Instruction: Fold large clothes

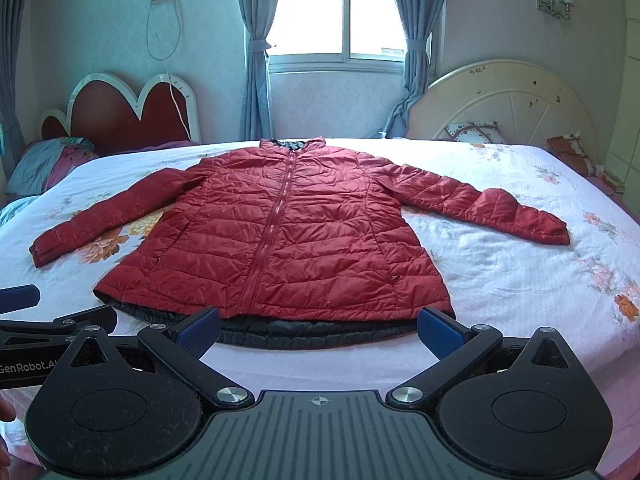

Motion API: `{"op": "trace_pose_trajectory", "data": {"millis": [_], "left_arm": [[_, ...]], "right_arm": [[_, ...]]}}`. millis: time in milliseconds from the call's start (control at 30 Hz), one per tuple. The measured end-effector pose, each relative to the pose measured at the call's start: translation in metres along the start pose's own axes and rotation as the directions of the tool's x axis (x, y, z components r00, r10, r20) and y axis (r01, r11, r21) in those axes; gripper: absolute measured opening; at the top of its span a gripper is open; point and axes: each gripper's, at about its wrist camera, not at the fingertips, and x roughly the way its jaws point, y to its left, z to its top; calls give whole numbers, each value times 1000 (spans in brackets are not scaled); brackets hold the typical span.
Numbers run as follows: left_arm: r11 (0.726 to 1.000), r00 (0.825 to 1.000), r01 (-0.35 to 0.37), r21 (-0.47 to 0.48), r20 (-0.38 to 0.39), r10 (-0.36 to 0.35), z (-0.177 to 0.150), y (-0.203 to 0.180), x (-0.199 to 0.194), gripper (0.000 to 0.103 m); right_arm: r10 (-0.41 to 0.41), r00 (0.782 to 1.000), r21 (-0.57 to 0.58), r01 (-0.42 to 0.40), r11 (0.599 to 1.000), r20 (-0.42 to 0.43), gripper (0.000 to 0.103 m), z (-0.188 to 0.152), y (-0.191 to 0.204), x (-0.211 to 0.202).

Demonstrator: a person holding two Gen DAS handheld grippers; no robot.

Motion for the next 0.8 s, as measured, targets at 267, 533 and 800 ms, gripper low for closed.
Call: {"op": "trace_pose_trajectory", "data": {"millis": [267, 533, 800], "left_arm": [[1000, 1000, -13, -3, 1, 13, -2, 5, 0, 103], [1000, 1000, -8, -2, -3, 8, -2, 6, 0, 103], [1000, 1000, 11, 3, -11, -11, 2, 7, 5, 103]], "right_arm": [[-2, 1000, 0, 2, 1000, -1, 103, 0, 0, 0], [-5, 1000, 4, 5, 1000, 2, 103, 0, 3, 3], [-11, 1000, 20, 11, 1000, 13, 103, 4, 3, 10]]}}
